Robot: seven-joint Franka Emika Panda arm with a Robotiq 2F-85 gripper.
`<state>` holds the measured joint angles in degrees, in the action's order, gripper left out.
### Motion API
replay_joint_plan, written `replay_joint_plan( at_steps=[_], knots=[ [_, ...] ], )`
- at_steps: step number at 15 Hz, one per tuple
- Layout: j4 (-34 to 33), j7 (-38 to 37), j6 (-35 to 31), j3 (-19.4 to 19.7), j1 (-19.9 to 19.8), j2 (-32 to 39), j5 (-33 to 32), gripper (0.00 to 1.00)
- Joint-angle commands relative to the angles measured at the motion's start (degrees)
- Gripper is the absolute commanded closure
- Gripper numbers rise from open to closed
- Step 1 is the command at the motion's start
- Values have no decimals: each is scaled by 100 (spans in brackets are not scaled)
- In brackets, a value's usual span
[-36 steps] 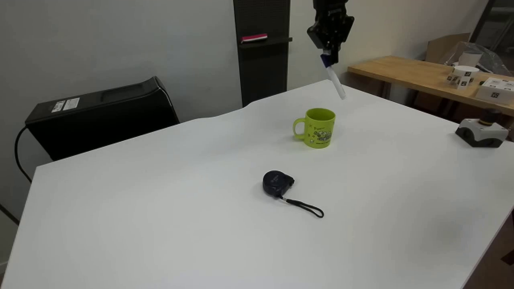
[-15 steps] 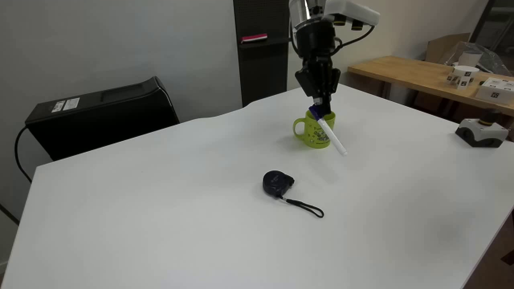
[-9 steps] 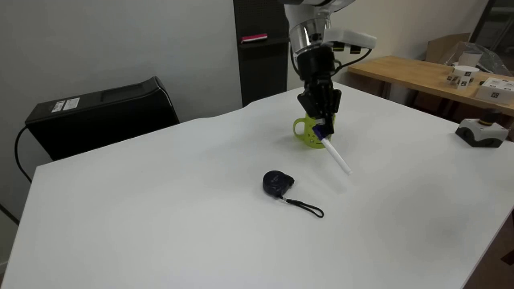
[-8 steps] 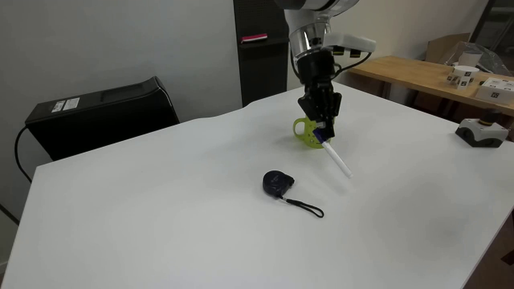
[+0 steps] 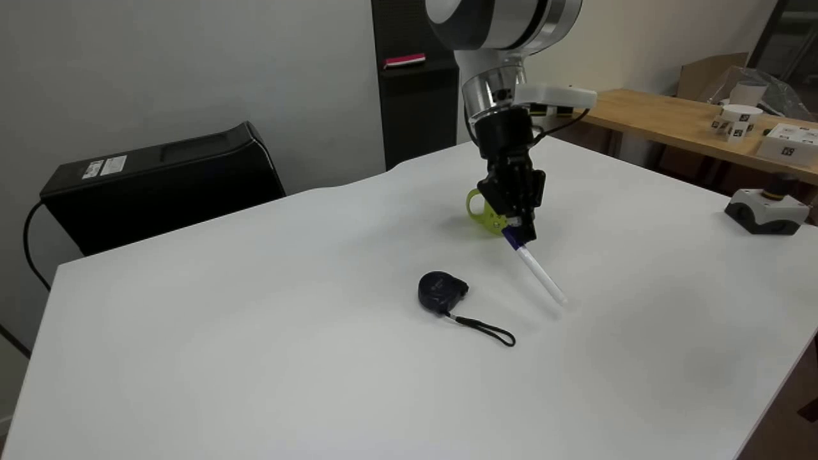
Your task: Remove the black marker from the yellow mug
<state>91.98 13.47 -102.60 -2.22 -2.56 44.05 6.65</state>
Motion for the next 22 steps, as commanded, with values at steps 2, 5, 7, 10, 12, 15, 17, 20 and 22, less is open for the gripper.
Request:
replay_joint_plan(
  at_steps=[2,5,7,10,12,15,17,20,22],
  knots=[
    [27,-142,-106,13,32,-66,-143,61],
    [27,-144,-112,7,1,-142,-136,39],
    [103,-153,-134,24,0,-300,-167,27],
    [357,-127,-257,93,17,-845,-344,5],
    [719,-115,-658,150,26,-1409,-516,0],
    [1377,-109,-1375,203,5,-2269,-706,0],
    [1925,-161,-1899,240,-5,-2846,-745,0],
    [1659,-12,-1798,226,-29,-2688,-662,0],
    [1988,-11,-1915,246,-26,-2996,-659,0]
  ],
)
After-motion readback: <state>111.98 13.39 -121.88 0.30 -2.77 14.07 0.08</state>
